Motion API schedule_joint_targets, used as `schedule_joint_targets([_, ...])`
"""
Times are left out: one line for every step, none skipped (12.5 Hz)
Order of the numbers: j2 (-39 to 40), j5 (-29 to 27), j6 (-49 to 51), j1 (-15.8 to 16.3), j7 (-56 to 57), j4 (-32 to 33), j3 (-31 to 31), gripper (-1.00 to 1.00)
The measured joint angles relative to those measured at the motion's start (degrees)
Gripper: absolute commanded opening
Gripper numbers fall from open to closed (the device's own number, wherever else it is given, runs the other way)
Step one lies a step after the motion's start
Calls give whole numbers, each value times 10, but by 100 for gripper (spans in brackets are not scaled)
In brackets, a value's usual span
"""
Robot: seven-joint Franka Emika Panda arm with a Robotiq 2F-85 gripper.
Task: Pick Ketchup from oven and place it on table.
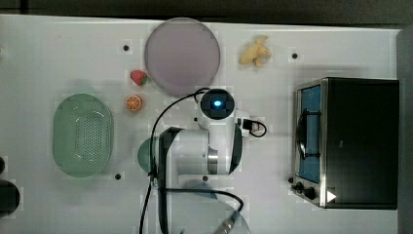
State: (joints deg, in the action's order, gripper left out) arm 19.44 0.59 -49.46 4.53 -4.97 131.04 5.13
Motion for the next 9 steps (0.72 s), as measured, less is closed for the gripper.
schedule_joint_targets([5,1,-4,4,0,9,0,32])
schedule_joint_targets([10,1,-6,6,0,16,-1,52])
schedule_joint_targets([12,1,-7,8,1,18,0,74])
schedule_joint_targets([8,1,-8,8,0,20,-3,96])
schedule_joint_targets([5,1,-14,10,0,17,-5,100])
schedule_joint_targets([5,0,-15,8,0,12,-8,100])
schedule_joint_targets([5,-2,-12,2,-2,8,-14,100])
schedule_joint_targets([2,-2,-6,2,-7,6,-14,100])
schedule_joint_targets([-6,-2,-1,-1,-8,6,-15,100])
